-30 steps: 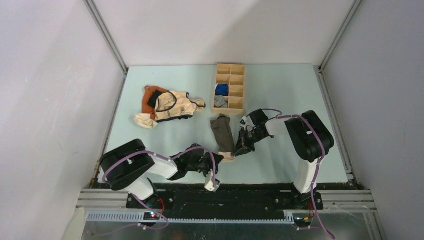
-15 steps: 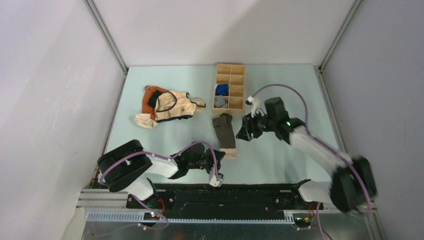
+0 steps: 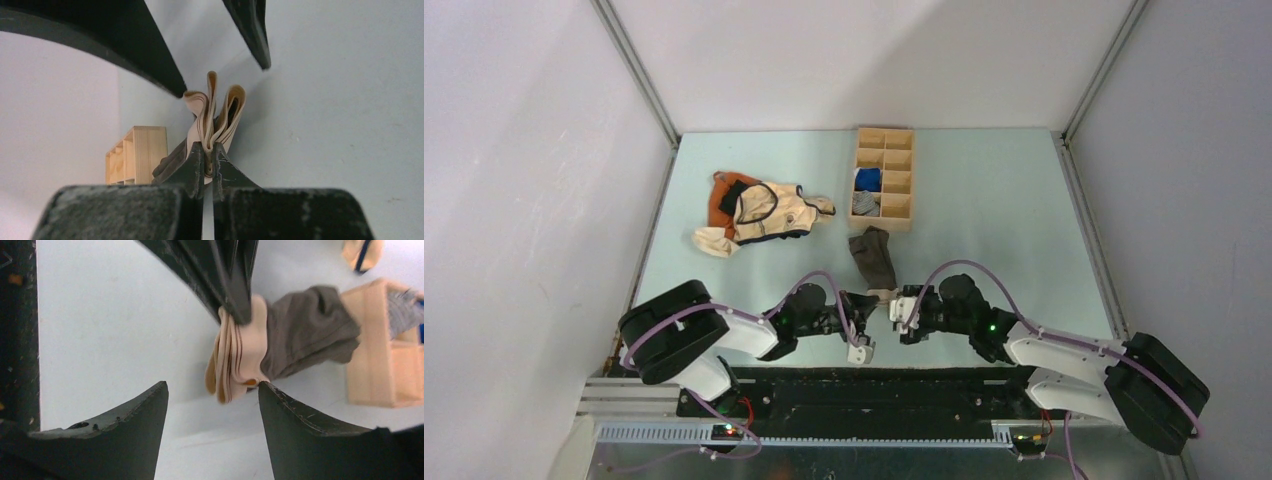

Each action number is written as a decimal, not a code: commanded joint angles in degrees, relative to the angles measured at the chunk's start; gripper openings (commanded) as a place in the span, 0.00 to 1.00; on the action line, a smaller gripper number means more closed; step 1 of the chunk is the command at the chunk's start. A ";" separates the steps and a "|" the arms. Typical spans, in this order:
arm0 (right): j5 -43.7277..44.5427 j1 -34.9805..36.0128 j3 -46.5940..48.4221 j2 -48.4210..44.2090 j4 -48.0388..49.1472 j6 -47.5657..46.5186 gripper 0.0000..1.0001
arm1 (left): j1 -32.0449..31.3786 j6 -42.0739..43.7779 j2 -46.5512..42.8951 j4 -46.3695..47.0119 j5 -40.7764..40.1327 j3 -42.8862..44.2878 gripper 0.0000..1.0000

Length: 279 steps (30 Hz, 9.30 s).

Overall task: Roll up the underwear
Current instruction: Roll the underwear to the center of the board.

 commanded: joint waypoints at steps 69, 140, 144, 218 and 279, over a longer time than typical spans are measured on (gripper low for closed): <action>-11.53 -3.22 17.43 10.61 -21.83 -7.48 0.00 | 1.46 -38.66 -16.23 -30.02 -4.12 8.22 0.00; -32.97 -17.73 93.61 90.85 -94.27 14.61 0.00 | 5.04 3.58 -5.69 -5.88 -3.66 -2.27 0.58; -33.15 -17.81 93.62 90.89 -94.32 14.45 0.00 | 5.00 8.24 -0.79 -2.78 -4.43 -2.71 0.58; -8.62 -0.12 5.64 1.88 -1.78 4.80 0.68 | 12.24 -25.58 38.80 -110.81 37.33 72.51 0.00; -32.44 -27.42 36.50 57.72 -31.41 54.50 0.00 | 3.49 4.40 -1.89 -21.30 4.36 11.43 0.60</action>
